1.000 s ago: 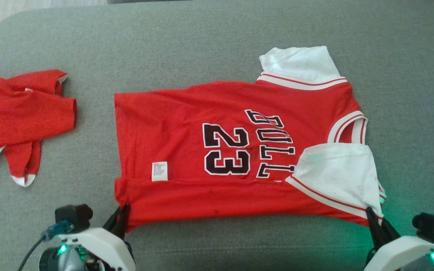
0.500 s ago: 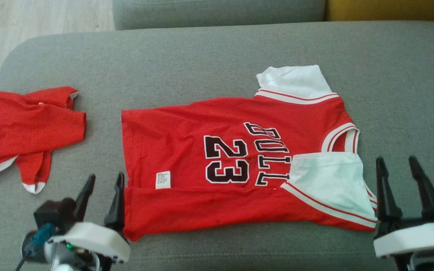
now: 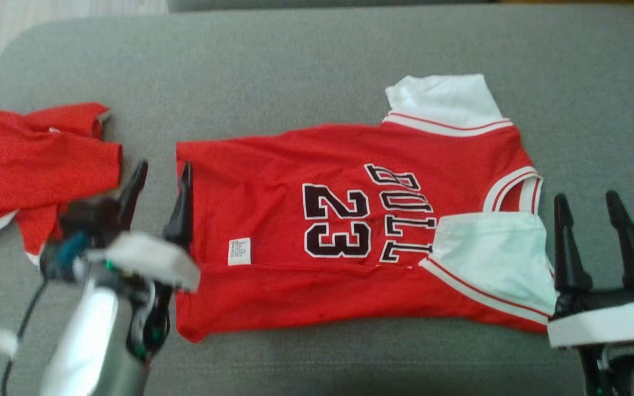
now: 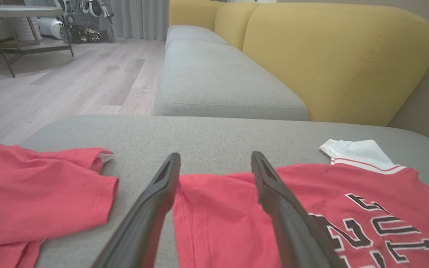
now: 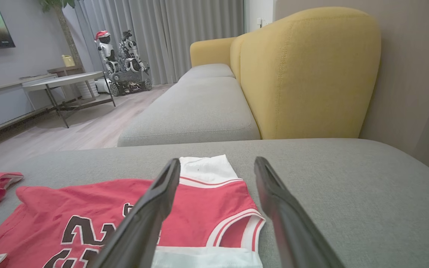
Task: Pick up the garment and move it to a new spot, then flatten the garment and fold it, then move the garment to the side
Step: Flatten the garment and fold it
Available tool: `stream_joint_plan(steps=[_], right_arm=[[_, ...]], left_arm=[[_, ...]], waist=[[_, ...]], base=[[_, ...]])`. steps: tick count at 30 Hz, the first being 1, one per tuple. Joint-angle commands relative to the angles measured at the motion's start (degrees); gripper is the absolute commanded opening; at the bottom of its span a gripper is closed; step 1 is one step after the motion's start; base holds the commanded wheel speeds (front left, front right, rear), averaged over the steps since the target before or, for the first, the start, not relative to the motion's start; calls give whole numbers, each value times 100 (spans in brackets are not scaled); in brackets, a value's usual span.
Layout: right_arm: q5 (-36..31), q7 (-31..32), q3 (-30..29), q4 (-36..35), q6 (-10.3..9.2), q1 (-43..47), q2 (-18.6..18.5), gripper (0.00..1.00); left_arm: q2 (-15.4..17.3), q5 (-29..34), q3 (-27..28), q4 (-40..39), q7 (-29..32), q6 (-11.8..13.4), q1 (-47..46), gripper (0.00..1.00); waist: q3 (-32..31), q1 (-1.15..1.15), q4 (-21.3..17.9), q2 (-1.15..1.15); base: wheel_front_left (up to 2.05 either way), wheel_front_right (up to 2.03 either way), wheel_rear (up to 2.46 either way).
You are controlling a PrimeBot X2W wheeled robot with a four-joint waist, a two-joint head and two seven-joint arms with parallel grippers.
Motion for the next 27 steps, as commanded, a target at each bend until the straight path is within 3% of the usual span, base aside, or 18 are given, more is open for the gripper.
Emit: stream_joint_plan(steps=[1,4,12,18,19,20,22,27], right_arm=[[23,-59,140,-252,39,-327,-59,100],[26,-76,184,-258,39,-451,-59,100],[113,-233,397,-20,39,-890,-59,100],[182,-348,403,192,39,-967,-59,100],[193,-364,387,220,39,-966,-59,100],[204,-380,366,246,39,-965,-59,100],[219,-401,335,290,39,-971,-59,100],[174,-410,237,373,39,-1181,-59,100]], left_arm=[[37,-60,189,28,50,-75,-605,100],[3,-174,213,446,135,-186,-1047,100],[42,-650,389,2652,459,-643,-2546,100],[91,-846,500,3800,680,-681,-2997,100],[76,-881,492,3915,718,-714,-3025,88],[62,-914,482,4003,744,-749,-3043,49],[47,-969,463,4122,738,-813,-3077,0],[75,-963,368,4255,537,-897,-3181,0]], waist=[[305,0,-37,0],[534,0,-78,0],[1137,0,-342,0],[1192,0,-462,0],[1183,0,-472,0],[1172,0,-478,0],[1153,0,-484,0],[1124,0,-472,0]], base=[[0,0,0],[0,0,0],[0,0,0],[0,0,0],[0,0,0],[0,0,0],[0,0,0],[0,0,0]])
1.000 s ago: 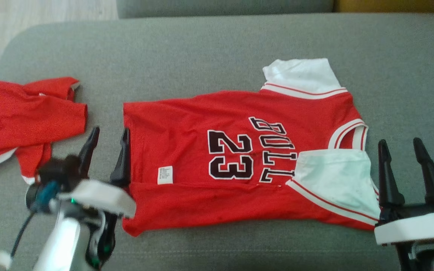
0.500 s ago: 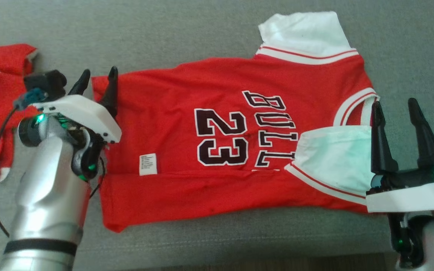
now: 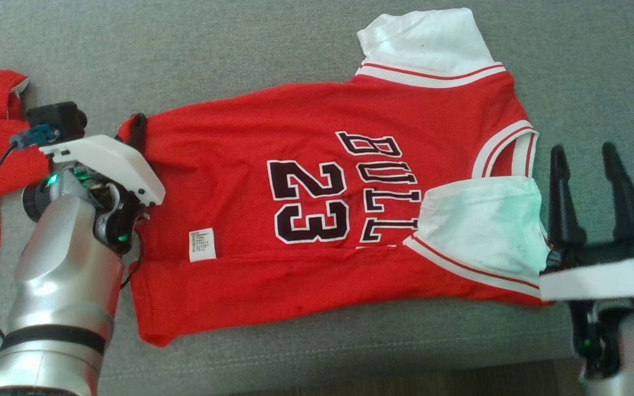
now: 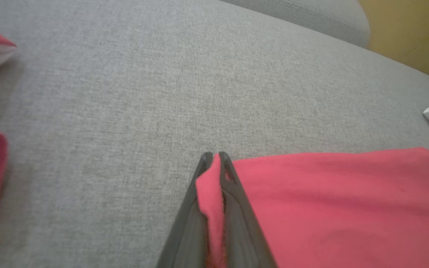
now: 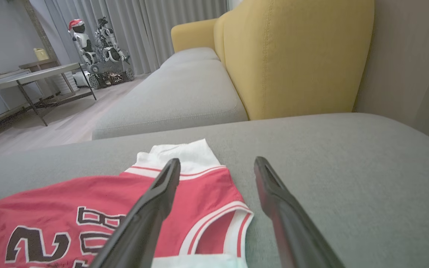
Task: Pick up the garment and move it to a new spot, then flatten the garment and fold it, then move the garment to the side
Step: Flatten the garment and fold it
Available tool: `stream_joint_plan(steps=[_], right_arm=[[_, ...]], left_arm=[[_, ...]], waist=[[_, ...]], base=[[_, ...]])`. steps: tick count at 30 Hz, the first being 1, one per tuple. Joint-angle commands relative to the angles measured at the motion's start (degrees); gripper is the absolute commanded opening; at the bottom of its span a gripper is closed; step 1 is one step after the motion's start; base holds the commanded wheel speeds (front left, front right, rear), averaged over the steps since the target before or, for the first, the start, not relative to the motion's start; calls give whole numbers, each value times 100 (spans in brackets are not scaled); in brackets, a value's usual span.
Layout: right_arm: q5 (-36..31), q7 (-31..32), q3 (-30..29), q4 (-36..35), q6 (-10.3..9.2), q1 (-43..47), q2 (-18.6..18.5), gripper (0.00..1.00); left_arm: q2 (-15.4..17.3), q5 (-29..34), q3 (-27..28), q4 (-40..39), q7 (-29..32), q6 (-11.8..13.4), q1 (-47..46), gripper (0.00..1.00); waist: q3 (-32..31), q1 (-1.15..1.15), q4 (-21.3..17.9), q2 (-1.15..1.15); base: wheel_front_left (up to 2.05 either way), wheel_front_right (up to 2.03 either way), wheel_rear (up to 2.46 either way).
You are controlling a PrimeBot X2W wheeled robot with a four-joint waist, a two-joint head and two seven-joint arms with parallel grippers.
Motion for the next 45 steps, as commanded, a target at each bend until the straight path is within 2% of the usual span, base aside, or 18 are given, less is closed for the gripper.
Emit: stream_joint_plan(steps=[1,7,12,18,19,22,27,34,35,36,39,45], right_arm=[[-44,-62,70,-157,39,-339,-51,100],[-2,40,-39,371,39,-1385,-215,100],[304,171,3,1458,39,-2692,-675,100],[547,549,265,3114,39,-4157,-1154,100],[547,549,265,3114,39,-4157,-1154,100],[538,914,576,3965,39,-4646,-1348,100],[681,1547,1119,4966,39,-5155,-1556,100],[1278,2293,1812,5510,39,-5358,-1763,99],[1368,2337,1885,5509,39,-5362,-1789,40],[1442,2354,1951,5498,39,-5363,-1826,0],[1653,2152,2074,5368,39,-5394,-1920,0],[1825,1266,2065,5180,39,-5585,-1995,0]], left_arm=[[208,28,103,-85,-125,-10,-195,0],[220,169,-1,-101,-593,1,-375,0],[11,215,-150,-53,-725,-16,-642,0],[-307,237,-387,52,-874,-58,-1090,0],[-307,237,-387,52,-874,-58,-1090,0],[-421,212,-512,162,-970,-81,-1255,0],[-523,107,-685,344,-1113,-111,-1429,0],[-568,-47,-872,559,-1253,-130,-1528,0],[-571,-67,-891,589,-1266,-131,-1537,0],[-572,-88,-910,618,-1279,-132,-1543,0],[-574,-140,-961,701,-1311,-135,-1561,0],[-522,-223,-1067,758,-1377,-138,-1626,0]], waist=[[-10,0,7,0],[26,0,82,0],[228,0,357,0],[561,0,789,0],[561,0,789,0],[640,0,960,0],[725,0,1105,0],[756,0,1143,0],[752,0,1138,0],[746,0,1132,0],[727,0,1100,0],[651,0,1008,0]], base=[[0,0,0],[0,0,0],[0,0,0],[0,0,0],[0,0,0],[0,0,0],[0,0,0],[0,0,0],[0,0,0],[0,0,0],[0,0,0],[0,0,0]])
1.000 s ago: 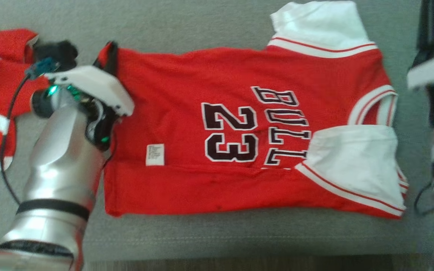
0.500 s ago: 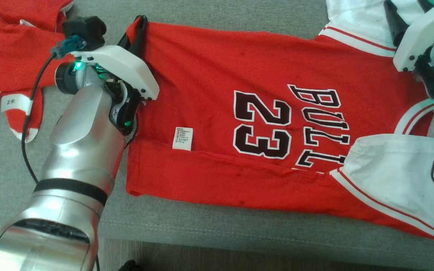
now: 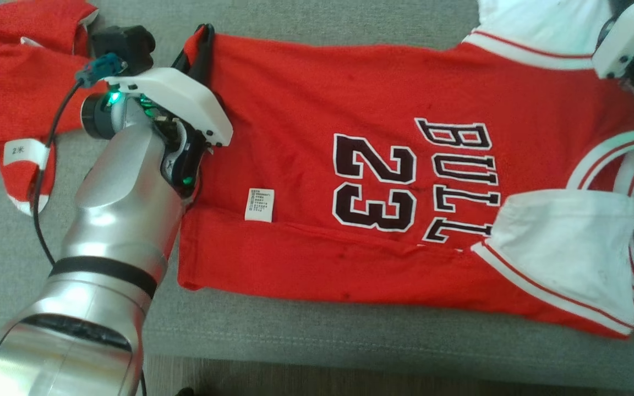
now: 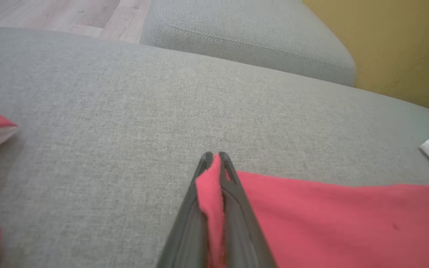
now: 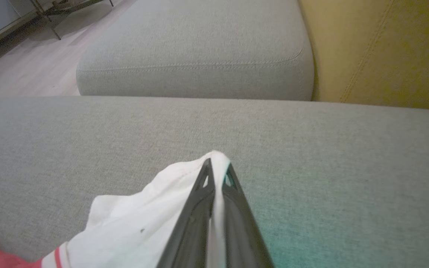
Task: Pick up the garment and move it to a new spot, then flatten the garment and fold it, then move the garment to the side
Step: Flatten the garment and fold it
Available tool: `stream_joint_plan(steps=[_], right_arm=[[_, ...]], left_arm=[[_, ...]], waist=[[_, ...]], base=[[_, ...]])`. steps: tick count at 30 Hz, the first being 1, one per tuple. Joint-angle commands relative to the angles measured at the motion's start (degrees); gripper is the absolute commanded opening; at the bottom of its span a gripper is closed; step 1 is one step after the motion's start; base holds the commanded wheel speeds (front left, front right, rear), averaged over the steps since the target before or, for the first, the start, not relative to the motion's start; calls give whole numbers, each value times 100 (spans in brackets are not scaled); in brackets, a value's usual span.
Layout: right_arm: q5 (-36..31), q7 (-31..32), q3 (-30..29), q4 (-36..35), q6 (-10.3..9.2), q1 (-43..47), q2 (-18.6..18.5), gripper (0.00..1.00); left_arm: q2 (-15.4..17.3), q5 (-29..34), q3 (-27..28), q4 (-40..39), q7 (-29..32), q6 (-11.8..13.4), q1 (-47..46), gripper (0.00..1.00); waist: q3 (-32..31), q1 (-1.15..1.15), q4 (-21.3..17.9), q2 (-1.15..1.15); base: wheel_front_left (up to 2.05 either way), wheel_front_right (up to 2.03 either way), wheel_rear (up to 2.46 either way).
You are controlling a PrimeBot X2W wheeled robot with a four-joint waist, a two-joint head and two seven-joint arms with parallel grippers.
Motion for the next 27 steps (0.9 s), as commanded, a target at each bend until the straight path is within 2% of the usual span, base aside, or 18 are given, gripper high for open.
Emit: stream_joint_plan(steps=[1,7,11,21,27], right_arm=[[65,-166,37,-196,39,-157,-26,0],[206,-528,141,-203,39,-136,-22,0],[373,-756,242,-518,39,120,-57,0],[802,-923,-17,-2325,39,1991,-165,0],[768,-812,-631,-3702,39,3494,91,0]], left_arm=[[233,-92,70,-118,-71,-33,-236,0],[347,-214,-2,-172,-125,-33,-196,0],[468,-286,-59,-418,-165,-33,18,0],[888,-508,167,-1572,-193,-33,1176,0],[1110,-686,414,-2412,-194,21,1907,0]], waist=[[-45,-1,-34,0],[-144,-1,-119,0],[-266,-1,-207,0],[-529,-1,-523,0],[-529,-1,-659,0]], base=[[0,0,0],[0,0,0],[0,0,0],[0,0,0],[0,0,0]])
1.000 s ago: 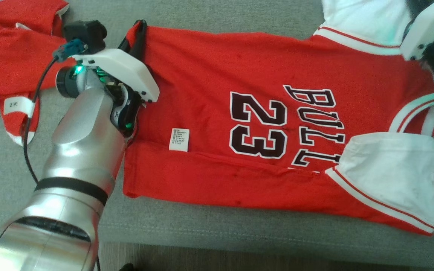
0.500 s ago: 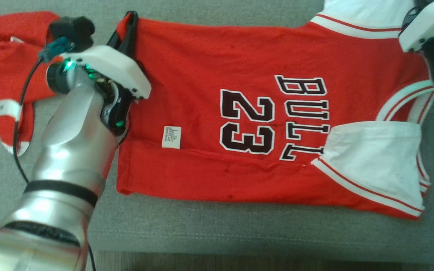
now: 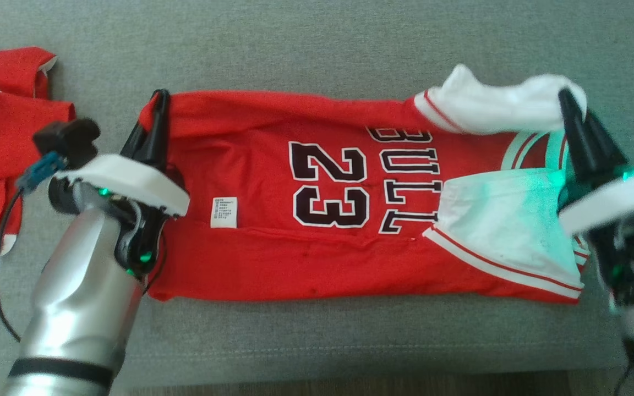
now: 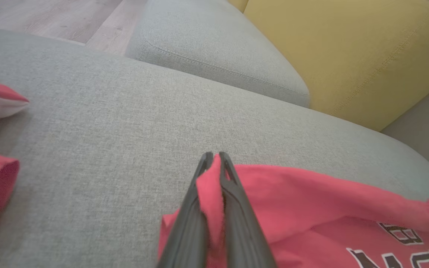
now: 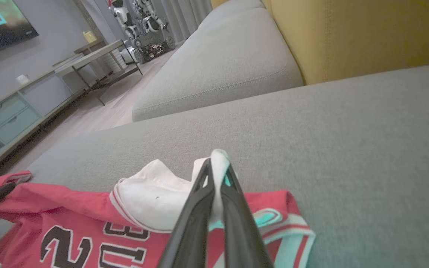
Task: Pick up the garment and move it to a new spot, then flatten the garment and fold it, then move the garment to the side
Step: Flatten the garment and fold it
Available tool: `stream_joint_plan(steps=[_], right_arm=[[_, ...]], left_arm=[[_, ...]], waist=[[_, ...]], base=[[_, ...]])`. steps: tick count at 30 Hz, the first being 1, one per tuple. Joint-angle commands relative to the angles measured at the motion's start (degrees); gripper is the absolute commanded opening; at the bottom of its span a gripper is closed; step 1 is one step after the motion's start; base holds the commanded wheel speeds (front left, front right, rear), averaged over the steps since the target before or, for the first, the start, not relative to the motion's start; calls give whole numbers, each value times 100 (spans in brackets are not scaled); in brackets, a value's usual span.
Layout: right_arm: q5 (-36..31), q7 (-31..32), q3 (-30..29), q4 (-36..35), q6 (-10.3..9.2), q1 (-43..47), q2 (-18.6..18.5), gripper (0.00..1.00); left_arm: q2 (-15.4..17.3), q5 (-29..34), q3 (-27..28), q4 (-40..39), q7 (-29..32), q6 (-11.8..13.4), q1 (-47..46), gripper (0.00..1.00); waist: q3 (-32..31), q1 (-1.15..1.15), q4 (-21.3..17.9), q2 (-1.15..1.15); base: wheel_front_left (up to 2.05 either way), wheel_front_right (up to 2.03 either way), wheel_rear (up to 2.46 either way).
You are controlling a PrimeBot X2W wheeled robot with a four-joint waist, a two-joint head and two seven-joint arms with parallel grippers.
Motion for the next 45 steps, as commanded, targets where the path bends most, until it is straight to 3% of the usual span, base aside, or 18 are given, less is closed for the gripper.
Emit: stream_joint_plan(steps=[1,8,13,14,15,16,17,19,26,32,38,45], right_arm=[[-37,35,-54,-399,39,214,70,0],[-369,312,-769,-1696,39,1791,850,0],[-659,505,-981,-1946,39,2336,1203,0],[-707,528,-987,-1946,39,2388,1263,0],[-744,579,-984,-1920,39,2438,1315,29],[-804,615,-984,-1895,39,2474,1344,56],[-880,633,-994,-1865,39,2507,1363,100],[-1040,643,-1041,-1799,39,2579,1393,100],[-1761,334,-1194,-1859,39,2795,1467,100],[-2357,-191,-1338,-2307,39,2608,1567,100],[-2749,-345,-1199,-2467,39,2422,1494,100],[-2884,-357,-1132,-2397,39,2480,1507,100]], left_arm=[[266,-46,224,-297,-70,36,34,0],[497,-259,370,-1468,165,360,1005,0],[598,-303,351,-1930,380,554,1478,0],[607,-312,329,-1973,435,577,1557,5],[612,-323,307,-2007,483,594,1633,32],[618,-314,286,-2032,509,627,1703,49],[631,-274,253,-2044,530,675,1770,78],[622,-221,215,-2062,510,765,1891,100],[700,376,170,-2244,96,1275,2219,100],[696,1025,372,-2988,-62,1684,2437,100],[588,1494,515,-3635,-69,1788,2621,100],[519,1670,449,-3778,-70,1836,2937,100]], waist=[[12,0,-20,0],[91,0,-56,0],[117,0,-84,0],[115,0,-89,0],[111,0,-98,0],[105,0,-104,0],[98,0,-105,0],[75,0,-98,0],[-144,0,-85,0],[-429,0,-75,0],[-646,0,-44,0],[-877,0,29,0]], base=[[0,0,0],[0,0,0],[0,0,0],[0,0,0],[0,0,0],[0,0,0],[0,0,0],[0,0,0],[0,0,0],[0,0,0],[0,0,0],[0,0,0]])
